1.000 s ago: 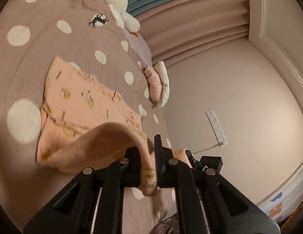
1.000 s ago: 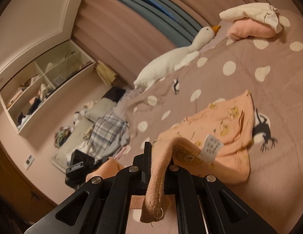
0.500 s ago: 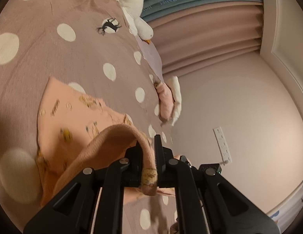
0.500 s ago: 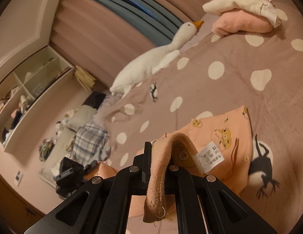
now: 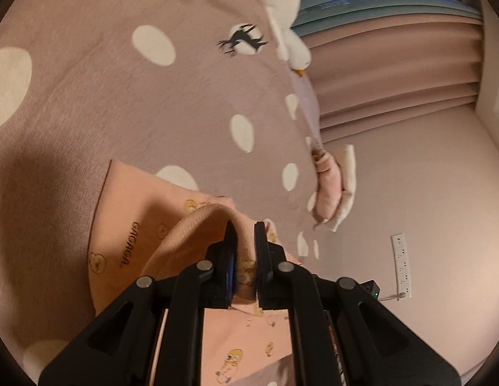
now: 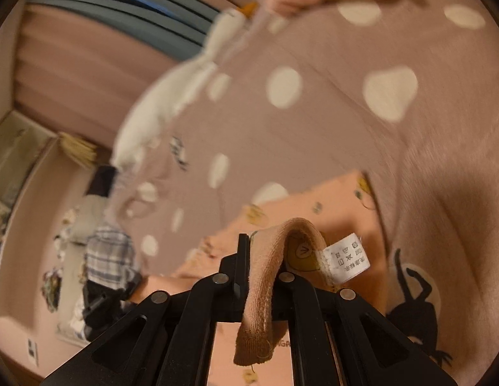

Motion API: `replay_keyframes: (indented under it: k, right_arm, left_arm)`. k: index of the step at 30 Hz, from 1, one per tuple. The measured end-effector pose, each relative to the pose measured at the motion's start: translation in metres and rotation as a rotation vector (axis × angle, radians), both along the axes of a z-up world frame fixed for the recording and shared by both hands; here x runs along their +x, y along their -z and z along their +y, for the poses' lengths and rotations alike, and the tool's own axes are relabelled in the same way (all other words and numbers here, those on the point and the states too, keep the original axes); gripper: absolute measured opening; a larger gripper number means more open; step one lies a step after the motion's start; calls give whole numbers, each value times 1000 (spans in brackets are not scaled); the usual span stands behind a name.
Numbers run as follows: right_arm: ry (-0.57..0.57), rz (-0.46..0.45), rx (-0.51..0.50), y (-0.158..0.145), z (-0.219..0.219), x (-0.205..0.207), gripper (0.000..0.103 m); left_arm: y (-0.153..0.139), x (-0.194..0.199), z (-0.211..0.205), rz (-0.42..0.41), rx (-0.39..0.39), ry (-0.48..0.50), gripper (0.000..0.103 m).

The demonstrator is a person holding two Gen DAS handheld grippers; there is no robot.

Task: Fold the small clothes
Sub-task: 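Fold the held hem up over the shirt body with both grippers, release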

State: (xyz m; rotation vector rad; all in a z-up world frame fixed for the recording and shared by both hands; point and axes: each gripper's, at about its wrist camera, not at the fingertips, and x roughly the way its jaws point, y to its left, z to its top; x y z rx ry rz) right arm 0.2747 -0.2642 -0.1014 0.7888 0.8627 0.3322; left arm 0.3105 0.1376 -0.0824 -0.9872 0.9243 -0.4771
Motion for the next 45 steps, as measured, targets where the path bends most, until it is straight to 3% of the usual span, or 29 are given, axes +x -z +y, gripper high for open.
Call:
replay_keyframes:
  k: [1, 3, 7, 10, 11, 15, 18, 22, 24, 28, 31, 36, 43, 45]
  right_arm:
    - [-6, 13, 0, 2, -1, 2, 11]
    - [-11, 30, 13, 2, -8, 5, 33]
    - [3, 75, 169, 6, -26, 12, 41]
    - [59, 96, 229, 8, -42, 10, 57]
    - [76, 95, 235, 7, -48, 7, 58]
    - [97, 28, 178, -7, -56, -9, 58]
    - [-24, -84, -7, -31, -32, -29, 58]
    - [-177, -163, -252, -42, 12, -53, 56]
    - [-230, -155, -346, -38, 31, -54, 36]
    - [-325, -107, -461, -16, 64, -44, 21]
    - [-353, -83, -524, -4, 77, -33, 21]
    - [-343, -70, -614, 3, 89, -6, 21]
    - [-204, -122, -589, -14, 82, 36, 21]
    - [-133, -130, -557, -21, 74, 45, 21]
  left_arm:
    - [1, 2, 1, 5, 3, -4, 7]
    - [3, 5, 5, 14, -5, -20, 7]
    - [2, 8, 20, 39, 16, -84, 8]
    - [-3, 6, 29, 53, 107, -112, 14]
    - [-5, 4, 31, 49, 131, -116, 14]
    - [-21, -11, 28, 6, 229, -56, 14]
    - [-31, -29, -1, -42, 369, 91, 14]
    - [-26, -45, -46, -67, 507, 264, 14]
    - [-18, -46, -68, -66, 537, 326, 14]
    - [5, -35, -94, -27, 562, 384, 14]
    - [19, -19, -105, 2, 578, 381, 14]
    - [20, 10, -100, 18, 497, 293, 14]
    - [3, 53, -94, 2, 449, 148, 15]
    - [-8, 57, -87, -18, 436, 100, 24]
